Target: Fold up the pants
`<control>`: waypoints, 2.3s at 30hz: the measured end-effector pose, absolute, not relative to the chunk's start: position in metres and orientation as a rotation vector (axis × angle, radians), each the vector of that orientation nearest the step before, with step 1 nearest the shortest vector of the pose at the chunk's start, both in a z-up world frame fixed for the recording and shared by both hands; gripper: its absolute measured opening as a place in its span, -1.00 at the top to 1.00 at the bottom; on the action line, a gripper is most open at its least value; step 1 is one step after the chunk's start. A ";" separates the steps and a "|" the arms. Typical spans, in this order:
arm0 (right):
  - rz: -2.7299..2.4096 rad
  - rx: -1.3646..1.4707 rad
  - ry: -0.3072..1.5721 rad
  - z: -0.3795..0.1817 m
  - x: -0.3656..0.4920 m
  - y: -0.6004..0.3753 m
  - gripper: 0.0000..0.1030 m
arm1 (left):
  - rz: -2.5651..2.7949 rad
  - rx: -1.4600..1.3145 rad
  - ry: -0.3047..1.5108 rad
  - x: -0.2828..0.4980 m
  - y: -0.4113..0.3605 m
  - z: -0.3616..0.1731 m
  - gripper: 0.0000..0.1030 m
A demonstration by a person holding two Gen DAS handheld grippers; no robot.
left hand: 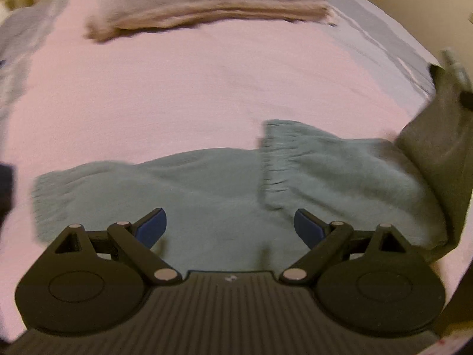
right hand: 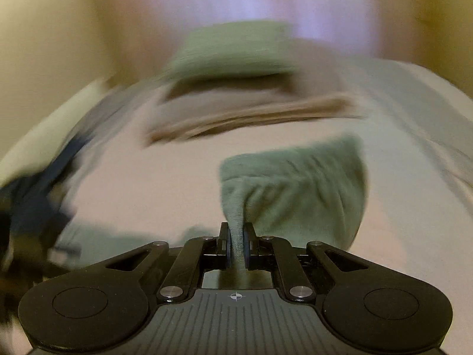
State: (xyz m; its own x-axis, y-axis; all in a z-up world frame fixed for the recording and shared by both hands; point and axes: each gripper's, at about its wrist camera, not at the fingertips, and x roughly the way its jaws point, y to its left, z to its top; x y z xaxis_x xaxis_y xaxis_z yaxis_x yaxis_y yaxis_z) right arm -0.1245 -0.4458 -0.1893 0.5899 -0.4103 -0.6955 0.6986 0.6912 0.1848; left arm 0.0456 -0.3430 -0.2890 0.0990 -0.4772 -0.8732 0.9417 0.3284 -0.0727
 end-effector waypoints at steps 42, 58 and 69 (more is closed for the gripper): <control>-0.797 -0.084 1.107 -0.245 -0.118 -0.407 -0.03 | -1.483 1.472 0.167 0.107 -0.266 -0.341 0.62; -1.204 0.150 0.883 -0.210 -0.236 -0.461 0.86 | -1.425 1.526 0.149 0.082 -0.272 -0.342 0.27; -1.381 0.496 0.932 -0.227 -0.293 -0.436 -0.06 | -1.450 1.491 0.089 0.070 -0.267 -0.335 -0.24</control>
